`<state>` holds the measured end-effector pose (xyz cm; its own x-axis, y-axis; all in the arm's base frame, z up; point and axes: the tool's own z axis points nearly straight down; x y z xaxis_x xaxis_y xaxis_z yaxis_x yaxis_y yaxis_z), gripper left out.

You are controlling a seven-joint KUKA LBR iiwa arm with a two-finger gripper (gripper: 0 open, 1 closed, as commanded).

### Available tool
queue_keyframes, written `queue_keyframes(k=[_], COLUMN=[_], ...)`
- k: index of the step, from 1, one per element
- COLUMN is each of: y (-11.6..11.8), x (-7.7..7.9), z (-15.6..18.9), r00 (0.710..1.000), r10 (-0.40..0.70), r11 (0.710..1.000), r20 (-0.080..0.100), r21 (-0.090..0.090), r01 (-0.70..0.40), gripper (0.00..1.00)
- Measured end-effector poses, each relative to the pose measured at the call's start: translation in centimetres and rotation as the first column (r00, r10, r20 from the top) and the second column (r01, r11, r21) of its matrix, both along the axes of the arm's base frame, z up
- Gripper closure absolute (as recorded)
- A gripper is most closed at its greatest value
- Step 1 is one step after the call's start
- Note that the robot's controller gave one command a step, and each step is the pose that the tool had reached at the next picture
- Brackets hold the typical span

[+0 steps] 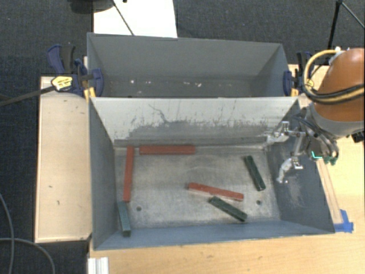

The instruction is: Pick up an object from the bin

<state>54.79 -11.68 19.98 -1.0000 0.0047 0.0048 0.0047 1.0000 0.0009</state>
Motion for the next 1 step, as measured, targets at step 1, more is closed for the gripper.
queue_keyframes(k=[1], y=[0.05], x=[0.16], z=[0.45], r00=[1.000], r10=[0.003], r11=[1.000], r20=[0.008], r21=[-0.001], r01=[-0.003], gripper=[0.00])
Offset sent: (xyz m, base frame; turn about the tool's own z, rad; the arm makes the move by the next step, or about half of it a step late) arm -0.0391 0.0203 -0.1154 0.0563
